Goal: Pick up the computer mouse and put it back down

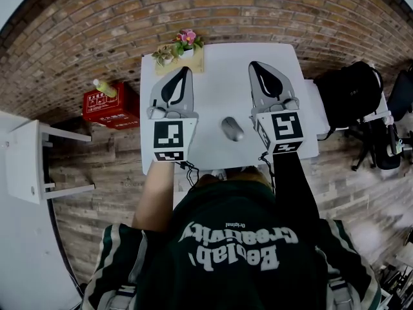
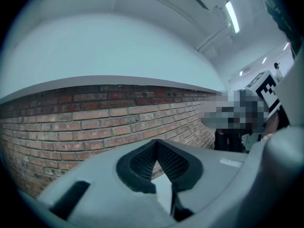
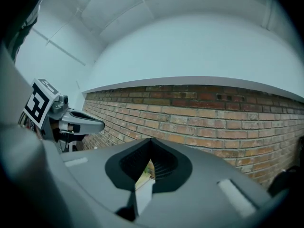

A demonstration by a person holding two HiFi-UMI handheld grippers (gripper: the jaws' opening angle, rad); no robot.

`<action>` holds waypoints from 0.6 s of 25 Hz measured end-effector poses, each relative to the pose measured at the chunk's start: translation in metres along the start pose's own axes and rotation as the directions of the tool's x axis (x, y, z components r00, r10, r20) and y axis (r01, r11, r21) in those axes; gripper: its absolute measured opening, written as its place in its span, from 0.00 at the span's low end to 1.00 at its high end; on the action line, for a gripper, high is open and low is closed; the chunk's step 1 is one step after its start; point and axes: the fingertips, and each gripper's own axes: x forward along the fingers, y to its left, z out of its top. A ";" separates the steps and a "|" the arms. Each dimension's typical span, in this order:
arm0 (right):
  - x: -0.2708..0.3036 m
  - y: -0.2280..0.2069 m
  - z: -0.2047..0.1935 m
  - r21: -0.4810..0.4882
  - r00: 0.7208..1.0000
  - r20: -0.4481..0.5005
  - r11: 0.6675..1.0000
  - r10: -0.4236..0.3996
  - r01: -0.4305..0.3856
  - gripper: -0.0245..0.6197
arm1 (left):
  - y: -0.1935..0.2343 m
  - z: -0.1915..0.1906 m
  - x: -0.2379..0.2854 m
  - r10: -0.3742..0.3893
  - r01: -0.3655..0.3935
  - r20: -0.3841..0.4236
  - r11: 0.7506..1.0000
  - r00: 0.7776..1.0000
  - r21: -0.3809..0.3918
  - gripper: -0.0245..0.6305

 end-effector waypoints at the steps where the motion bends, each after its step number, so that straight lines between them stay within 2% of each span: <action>1: 0.000 0.000 0.000 0.001 1.000 -0.001 1.000 -0.001 0.001 0.06 | 0.000 0.000 0.000 -0.001 0.001 -0.001 1.000 1.000 0.000 0.05; 15: 0.002 0.002 -0.008 0.001 1.000 -0.022 1.000 -0.009 0.009 0.06 | 0.001 -0.005 0.002 -0.008 0.008 -0.008 1.000 1.000 0.003 0.05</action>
